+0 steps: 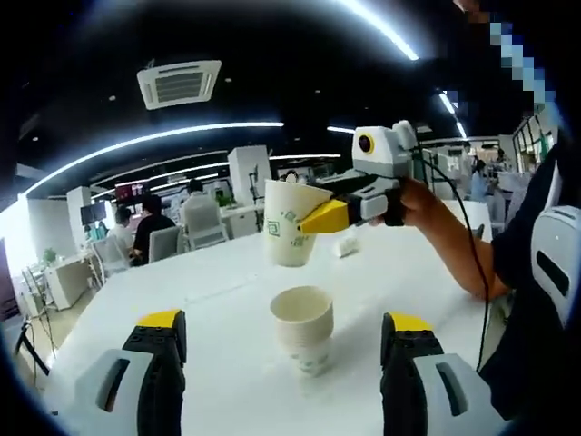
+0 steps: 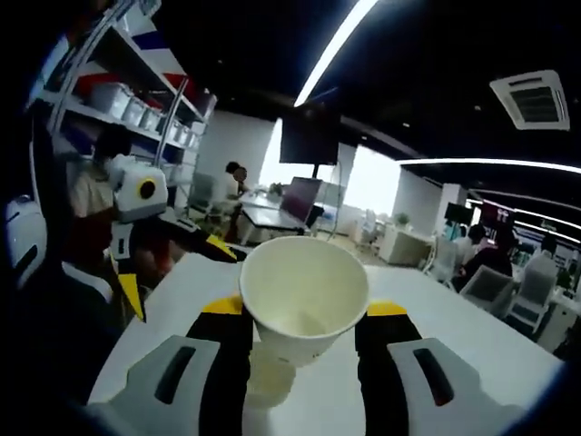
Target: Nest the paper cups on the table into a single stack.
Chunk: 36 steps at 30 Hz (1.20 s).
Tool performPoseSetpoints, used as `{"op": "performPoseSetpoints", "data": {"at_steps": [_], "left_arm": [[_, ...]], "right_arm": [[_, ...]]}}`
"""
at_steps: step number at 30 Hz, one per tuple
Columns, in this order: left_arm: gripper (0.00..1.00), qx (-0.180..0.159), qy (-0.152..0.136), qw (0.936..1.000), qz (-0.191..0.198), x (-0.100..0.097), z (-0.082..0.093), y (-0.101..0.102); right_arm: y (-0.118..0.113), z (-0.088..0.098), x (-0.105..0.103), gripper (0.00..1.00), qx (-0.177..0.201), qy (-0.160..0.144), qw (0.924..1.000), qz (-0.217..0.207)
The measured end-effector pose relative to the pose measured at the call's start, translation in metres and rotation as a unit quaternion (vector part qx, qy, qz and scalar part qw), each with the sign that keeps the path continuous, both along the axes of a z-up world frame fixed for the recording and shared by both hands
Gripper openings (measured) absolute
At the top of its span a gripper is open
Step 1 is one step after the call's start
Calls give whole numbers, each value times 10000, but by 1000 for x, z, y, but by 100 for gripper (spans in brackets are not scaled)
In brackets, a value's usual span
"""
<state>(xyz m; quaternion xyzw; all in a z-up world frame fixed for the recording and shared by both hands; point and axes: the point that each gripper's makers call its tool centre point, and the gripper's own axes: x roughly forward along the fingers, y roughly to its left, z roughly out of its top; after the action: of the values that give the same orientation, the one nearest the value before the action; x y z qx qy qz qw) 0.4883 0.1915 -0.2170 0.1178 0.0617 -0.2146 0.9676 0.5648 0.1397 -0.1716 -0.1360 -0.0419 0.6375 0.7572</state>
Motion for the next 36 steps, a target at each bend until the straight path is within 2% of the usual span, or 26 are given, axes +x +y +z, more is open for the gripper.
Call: {"op": "performPoseSetpoints", "data": {"at_steps": [6,10,14,17,20,24,30,36], "left_arm": [[92,-74,-274,9991,-317,9,23,-17],[87,-51,-458,9986,-252,19,33,-21],[86,358,-844,9957,-109,30,43,-31],[86,862,-1086,9903,-54,37,43,-42],[84,1195,-1299,9843,23,43,41,-51],[75,1204,-1485,9812,264,51,42,-56],[64,1215,-1841,9730,682,58,47,-53],[61,1128,-2057,9678,908,61,54,-49]], "right_arm": [[1,-2,-5,47,-114,-66,9998,147],[2,1,-16,47,-85,41,9995,304],[3,5,-22,47,-20,167,9992,362],[4,7,-26,47,9,194,9991,365],[5,11,-28,47,92,229,9991,335],[7,13,-28,47,173,275,9991,277],[9,16,-29,47,267,320,9989,205],[12,16,-32,47,303,348,9987,211]]}}
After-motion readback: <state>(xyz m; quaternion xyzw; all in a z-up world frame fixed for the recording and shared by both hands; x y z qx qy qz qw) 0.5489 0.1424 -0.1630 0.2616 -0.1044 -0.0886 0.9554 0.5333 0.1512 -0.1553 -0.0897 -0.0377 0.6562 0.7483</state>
